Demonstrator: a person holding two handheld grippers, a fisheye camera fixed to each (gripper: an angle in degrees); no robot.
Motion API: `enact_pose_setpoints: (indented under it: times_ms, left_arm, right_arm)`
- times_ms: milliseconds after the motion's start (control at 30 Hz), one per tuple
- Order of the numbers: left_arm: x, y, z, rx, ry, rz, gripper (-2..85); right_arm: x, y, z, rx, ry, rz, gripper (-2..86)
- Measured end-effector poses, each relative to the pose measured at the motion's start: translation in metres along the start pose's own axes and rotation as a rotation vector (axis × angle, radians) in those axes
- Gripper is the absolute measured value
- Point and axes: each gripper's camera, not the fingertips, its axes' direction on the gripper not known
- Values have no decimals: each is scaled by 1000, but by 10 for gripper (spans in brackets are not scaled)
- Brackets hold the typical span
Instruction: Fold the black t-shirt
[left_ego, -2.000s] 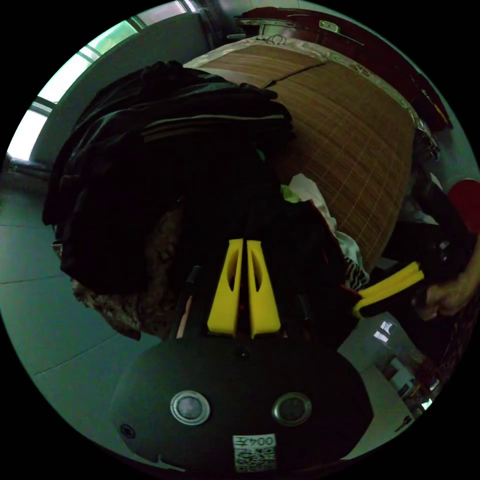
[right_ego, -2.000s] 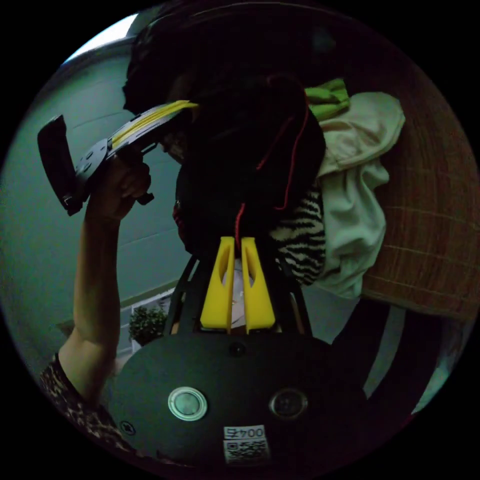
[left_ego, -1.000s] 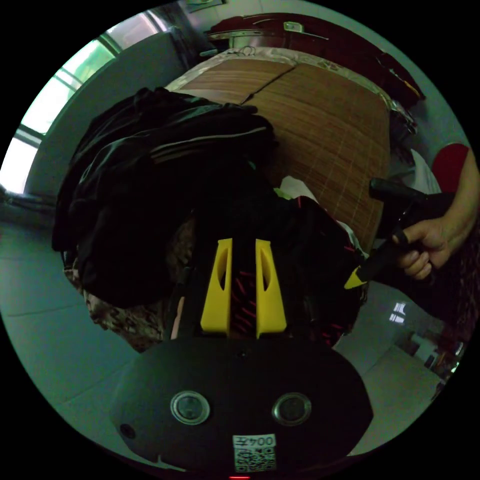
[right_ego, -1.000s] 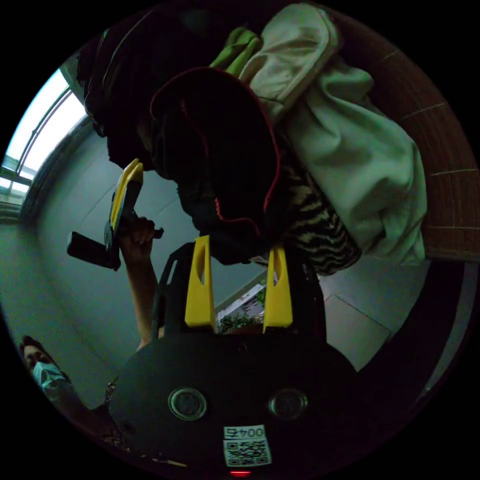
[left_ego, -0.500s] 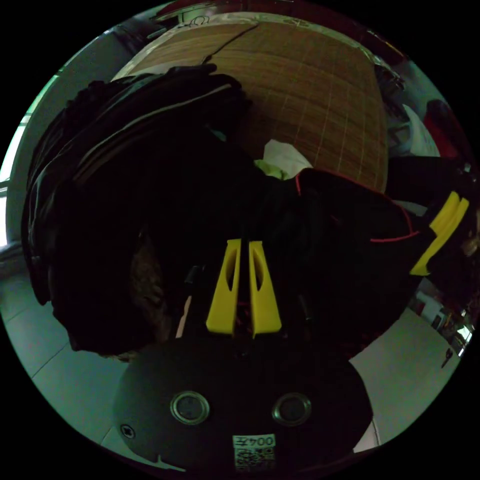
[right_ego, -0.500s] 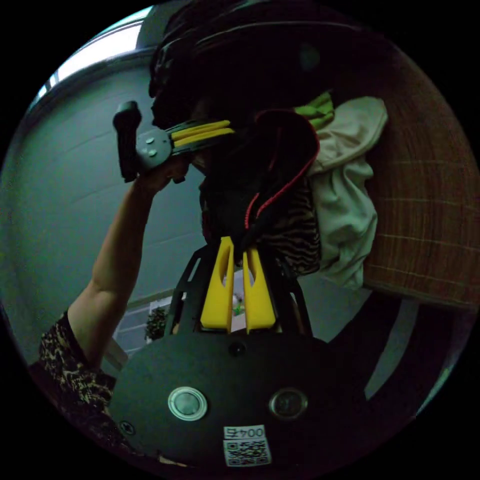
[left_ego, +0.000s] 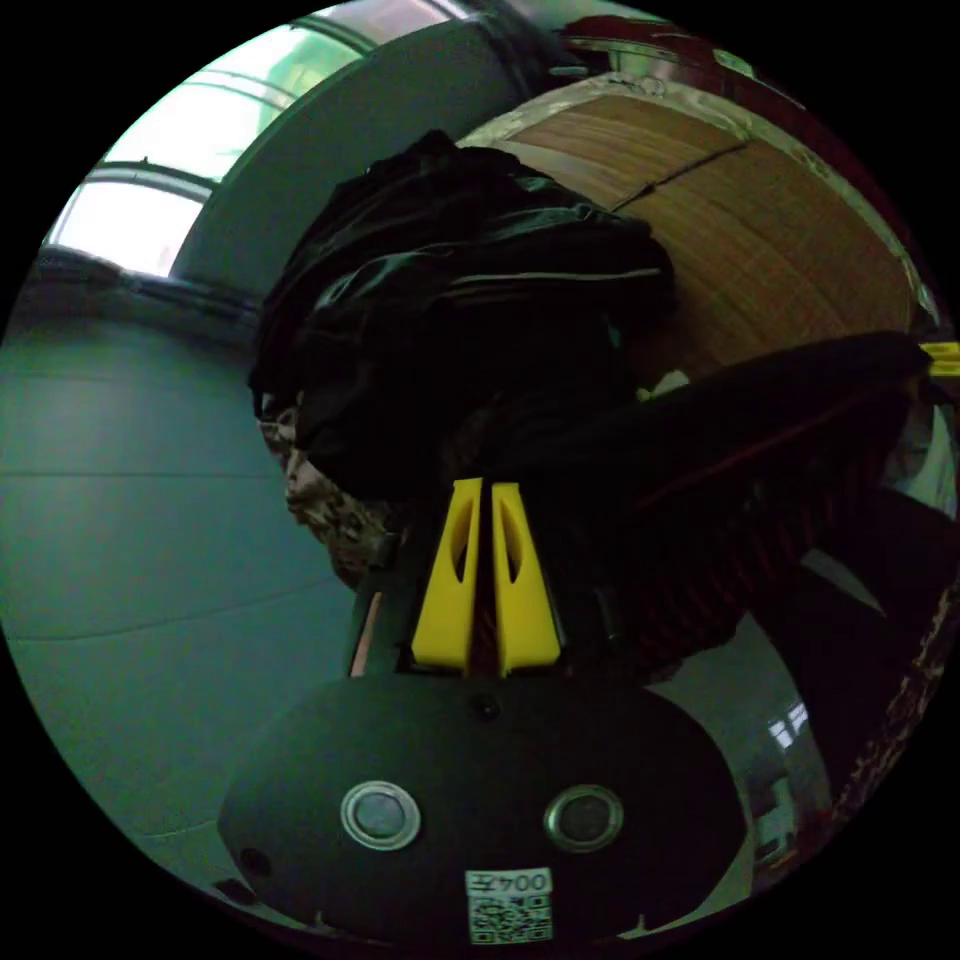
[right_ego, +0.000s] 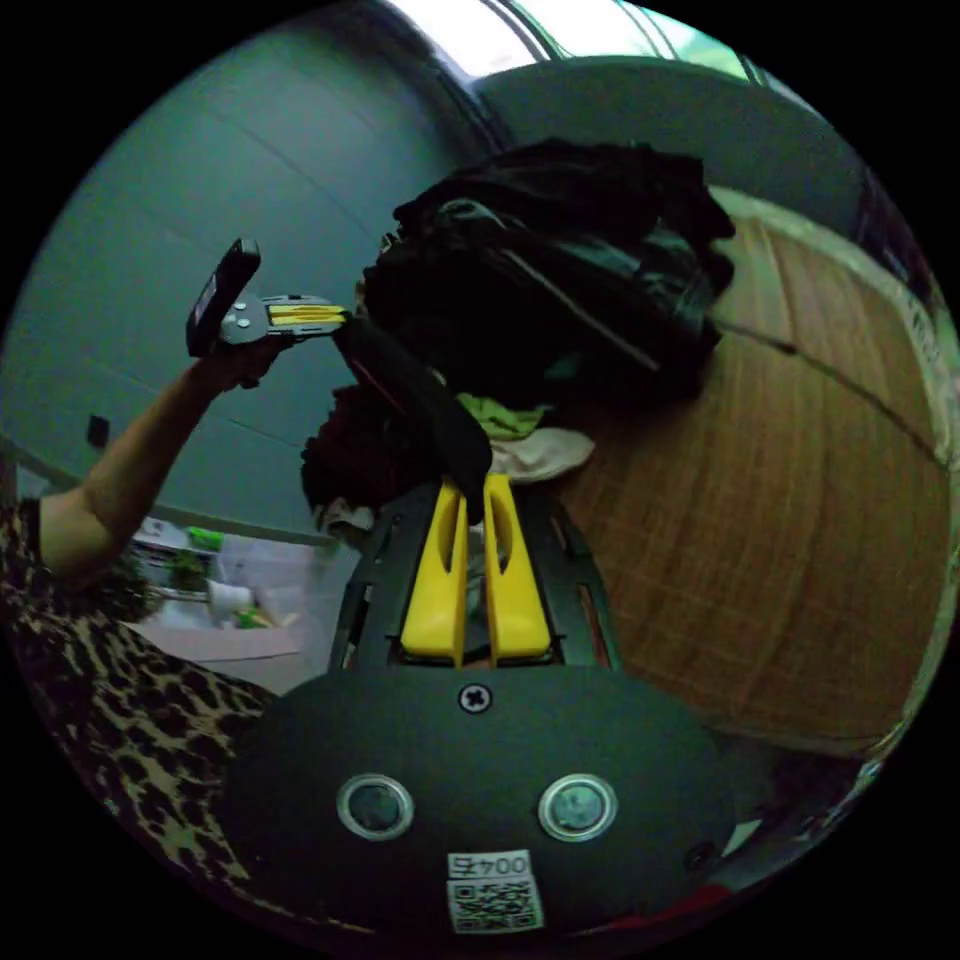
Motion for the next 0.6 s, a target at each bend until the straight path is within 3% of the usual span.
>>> enact_pose_setpoints:
  times_ms: [100, 333, 600]
  left_arm:
    - [27, 17, -14, 127, 56, 73, 35]
    - [78, 10, -3, 91, 72, 238, 80]
    - [62, 13, -19, 108, 89, 292, 115]
  right_arm:
    - [-7, -10, -37, 13, 16, -43, 15]
    - [-33, -34, -107, 7, 49, -134, 16]
    - [-69, -61, -180, -27, 112, -266, 19]
